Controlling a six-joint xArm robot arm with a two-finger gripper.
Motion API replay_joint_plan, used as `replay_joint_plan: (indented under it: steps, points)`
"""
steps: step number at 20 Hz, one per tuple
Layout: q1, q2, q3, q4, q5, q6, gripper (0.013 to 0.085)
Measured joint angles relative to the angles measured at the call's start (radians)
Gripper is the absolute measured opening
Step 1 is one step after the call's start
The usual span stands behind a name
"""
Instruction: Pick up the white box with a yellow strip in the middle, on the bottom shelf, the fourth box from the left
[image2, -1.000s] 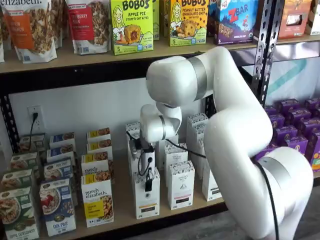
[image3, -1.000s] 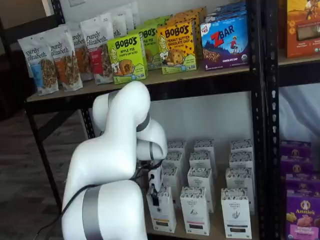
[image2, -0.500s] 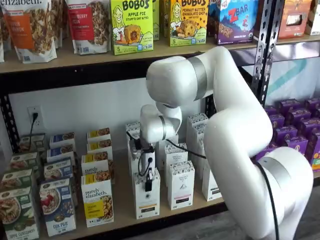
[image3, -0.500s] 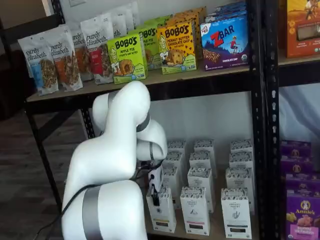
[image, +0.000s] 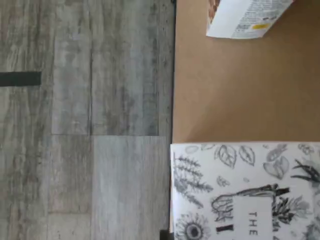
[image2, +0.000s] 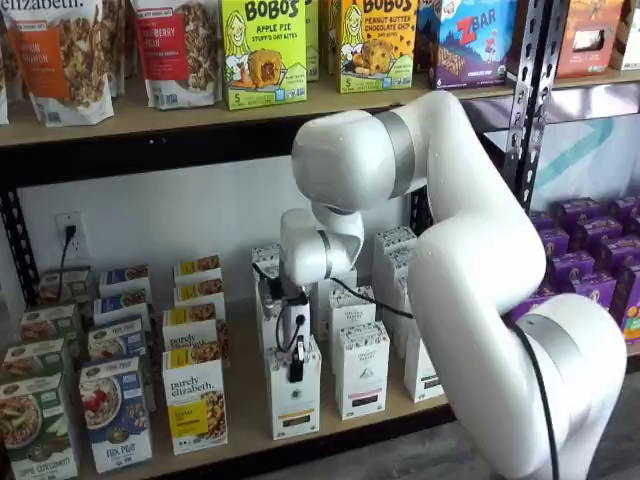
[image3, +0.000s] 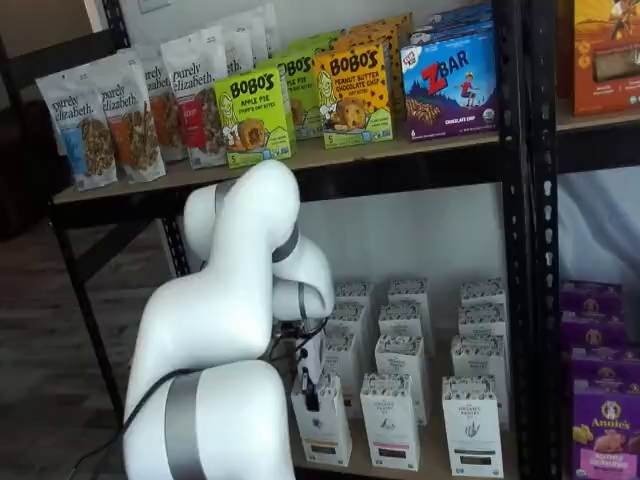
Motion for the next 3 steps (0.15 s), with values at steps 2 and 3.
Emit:
replay_joint_plan:
  steps: [2,3]
  points:
    - [0.002,-0.012,0.017,0.005,-0.005,-0.002,0.053]
    - [0.004,-0.018,0.024,0.006,-0.005,-0.002,0.053]
